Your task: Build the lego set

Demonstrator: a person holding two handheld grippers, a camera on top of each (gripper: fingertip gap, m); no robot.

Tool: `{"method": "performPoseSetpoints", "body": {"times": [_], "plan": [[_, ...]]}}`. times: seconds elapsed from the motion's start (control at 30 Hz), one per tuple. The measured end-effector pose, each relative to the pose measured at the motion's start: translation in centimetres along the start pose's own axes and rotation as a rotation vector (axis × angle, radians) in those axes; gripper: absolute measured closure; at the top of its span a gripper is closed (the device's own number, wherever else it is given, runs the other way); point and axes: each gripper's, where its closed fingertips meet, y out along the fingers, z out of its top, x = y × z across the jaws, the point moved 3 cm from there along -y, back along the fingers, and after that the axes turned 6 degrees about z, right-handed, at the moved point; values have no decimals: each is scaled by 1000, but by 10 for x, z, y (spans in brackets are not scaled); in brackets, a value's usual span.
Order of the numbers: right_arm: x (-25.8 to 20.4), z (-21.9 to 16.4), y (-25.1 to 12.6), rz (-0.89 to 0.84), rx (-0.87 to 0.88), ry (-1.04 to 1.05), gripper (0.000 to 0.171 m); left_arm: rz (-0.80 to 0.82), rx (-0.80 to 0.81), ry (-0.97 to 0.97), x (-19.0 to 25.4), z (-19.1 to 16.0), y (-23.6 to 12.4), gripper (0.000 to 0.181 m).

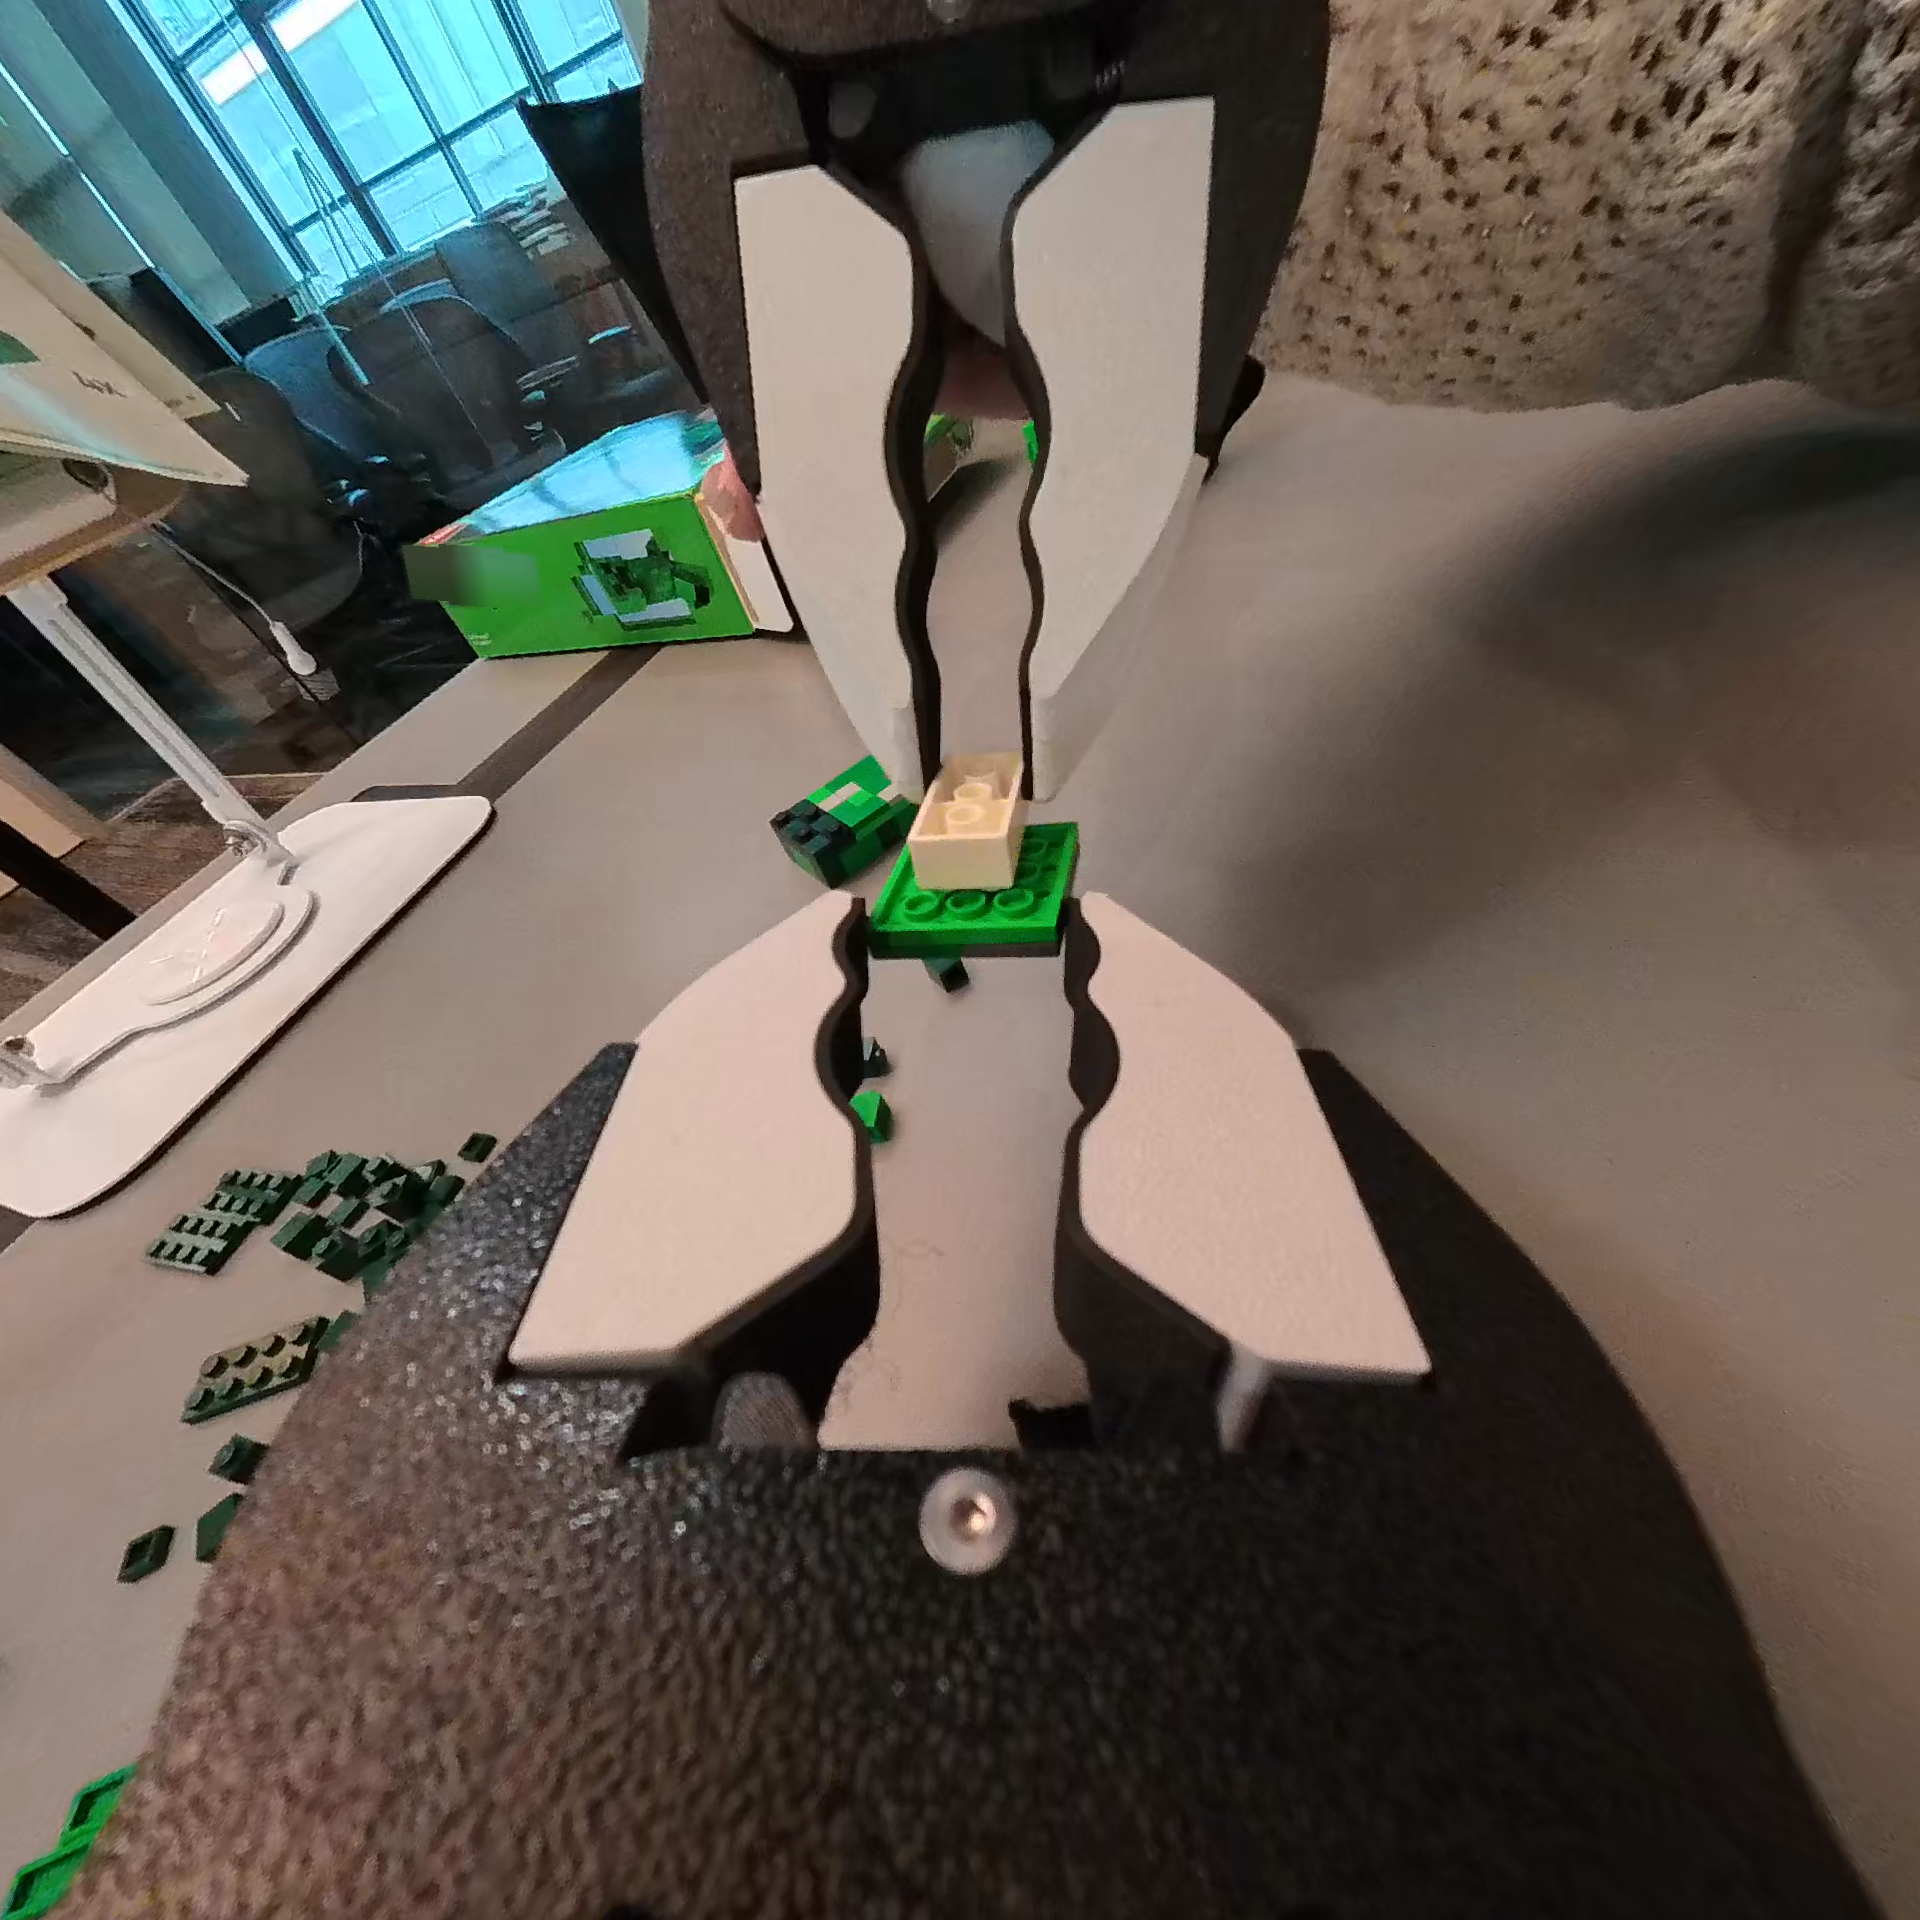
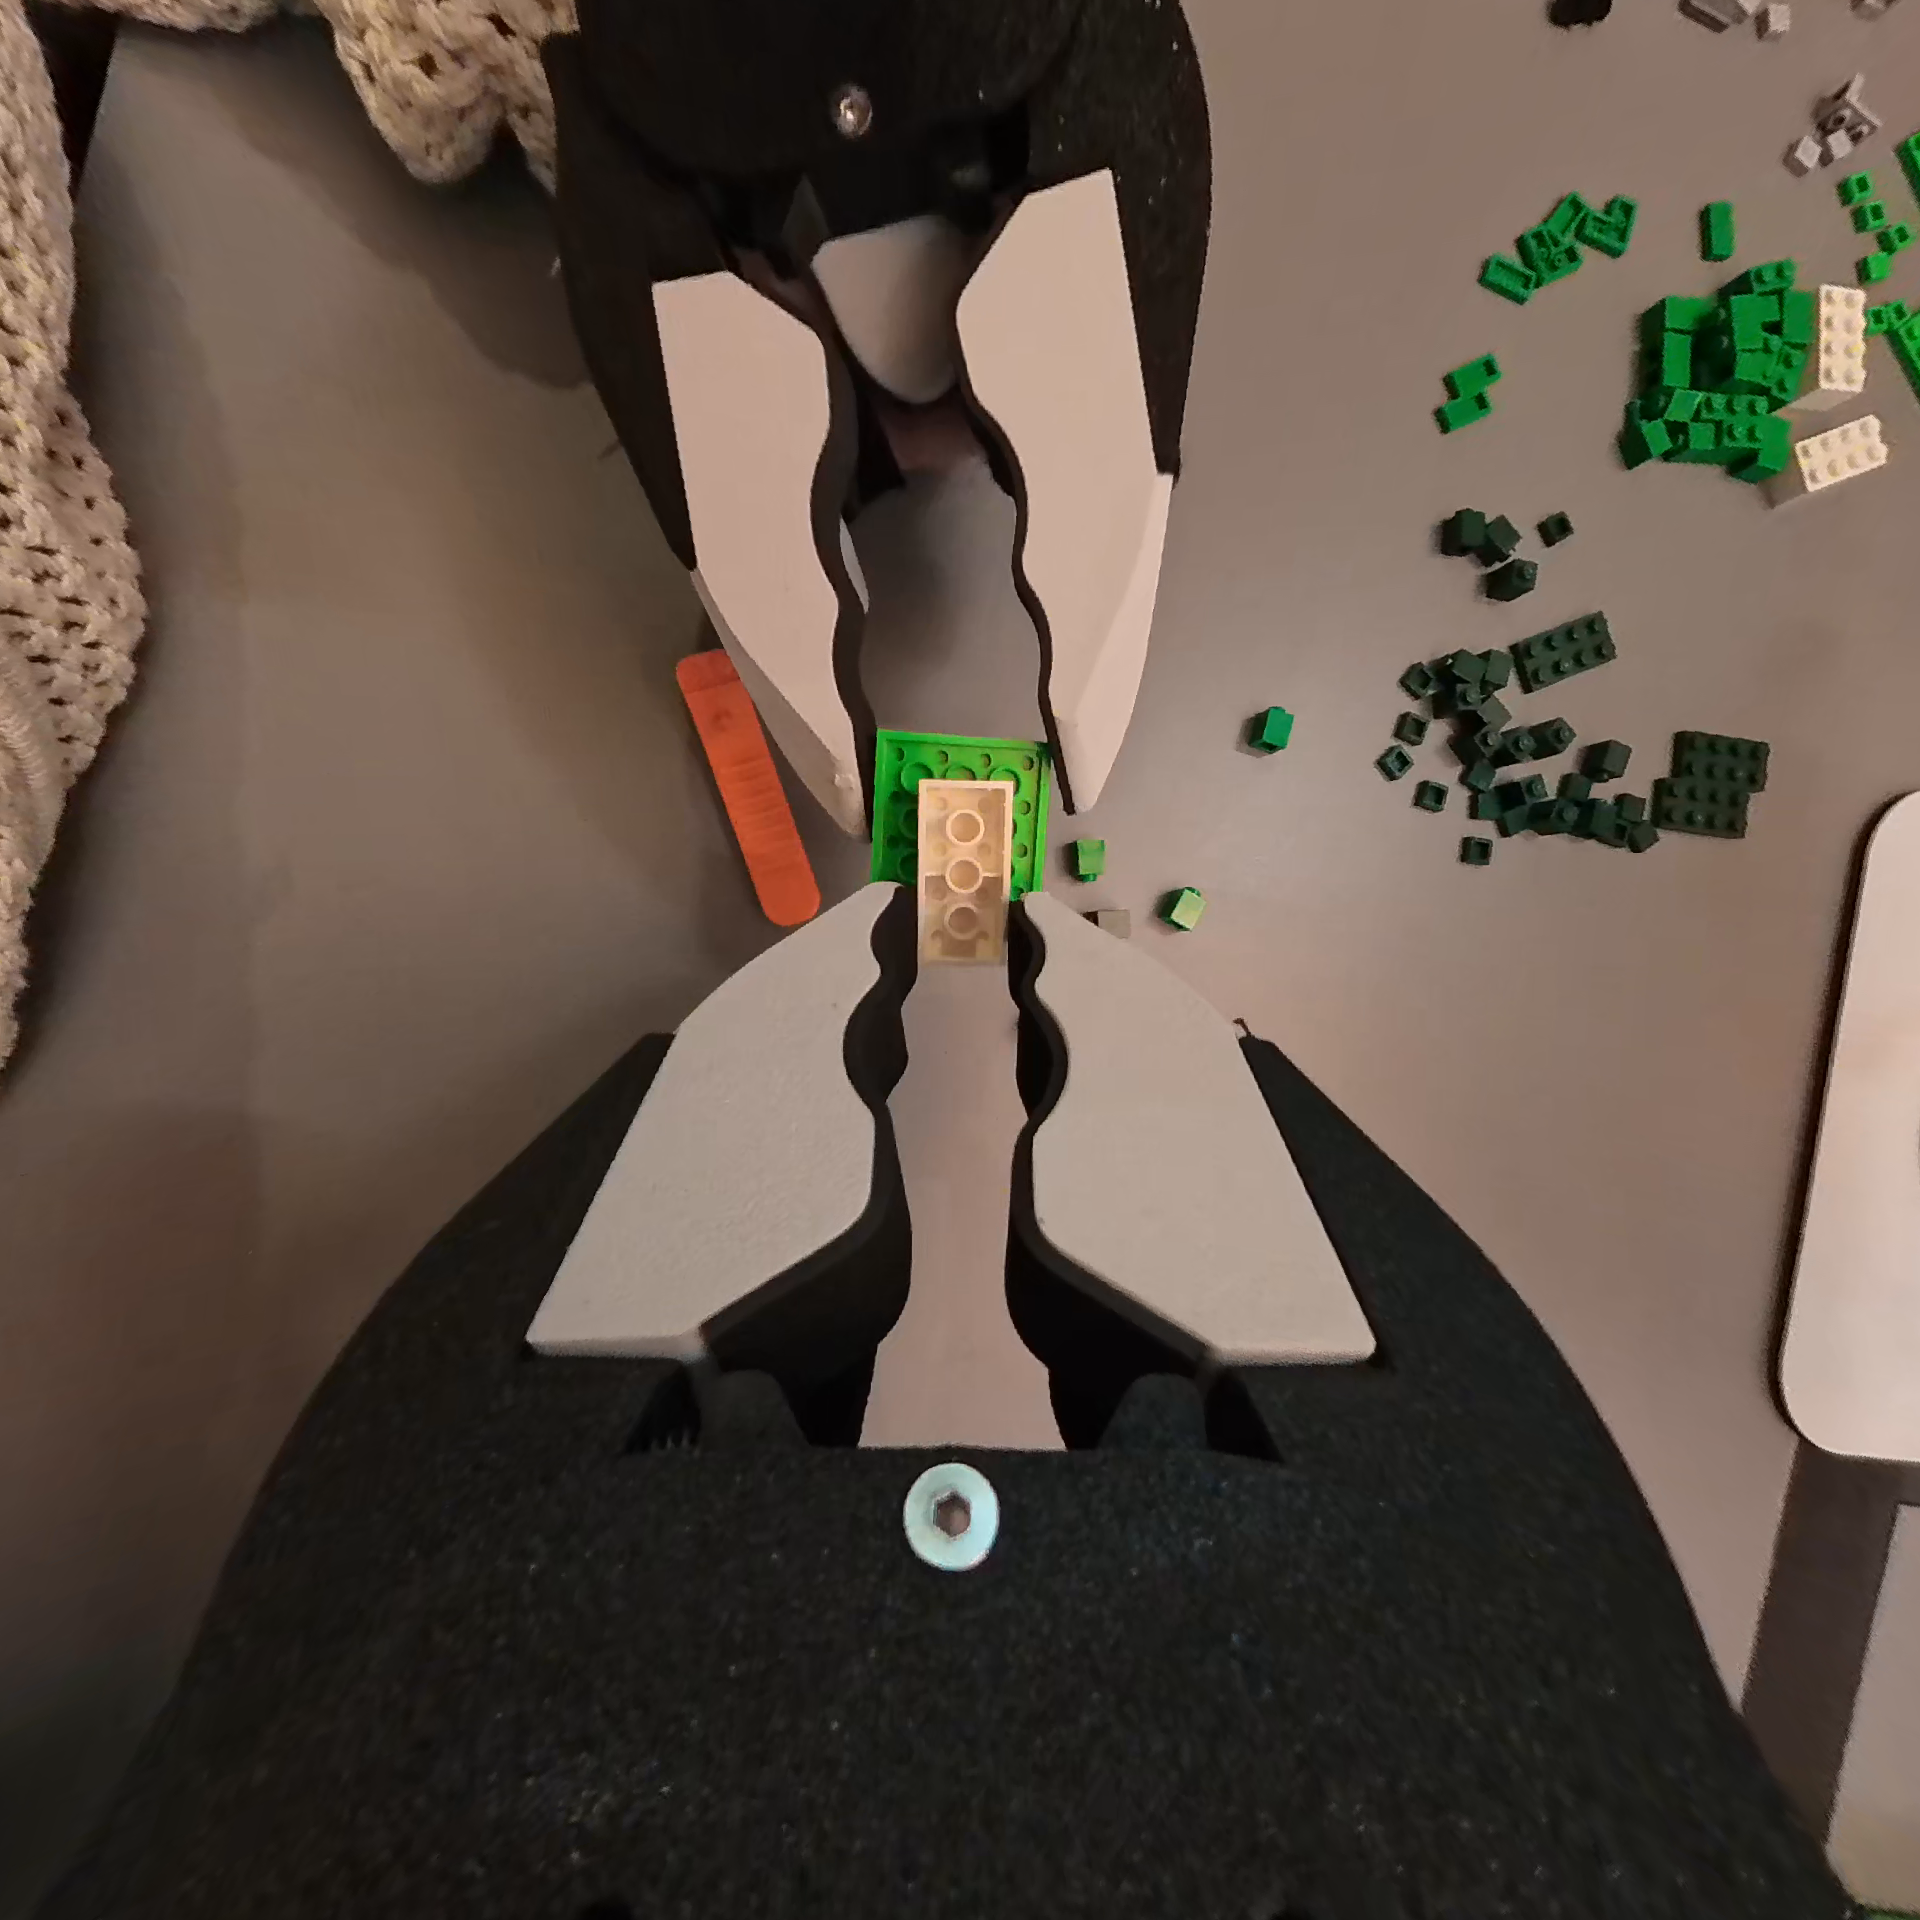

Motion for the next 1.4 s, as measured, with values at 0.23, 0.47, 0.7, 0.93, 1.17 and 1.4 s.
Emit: {"method": "performPoseSetpoints", "body": {"times": [0.23, 0.47, 0.7, 0.93, 1.17, 1.4], "plan": [[0, 0, 1, 3, -20, 4, 155, -1, -2, 1, 0, 0, 1, 145], [1, 2, 0, -4, -22, 1, 154, 0, -3, 1, 0, -1, 1, 145], [0, 4, 0, 4, -34, 3, 155, 2, -4, 2, -1, -1, 1, 145], [1, 5, -1, -13, -40, 42, 155, 0, -2, 1, -1, 0, 1, 145], [1, 5, 0, -2, -33, 55, 155, -1, -6, 2, -1, -1, 1, 145], [1, 5, 1, -8, -34, 48, 155, 0, -7, 1, -1, -2, 1, 145]]}}
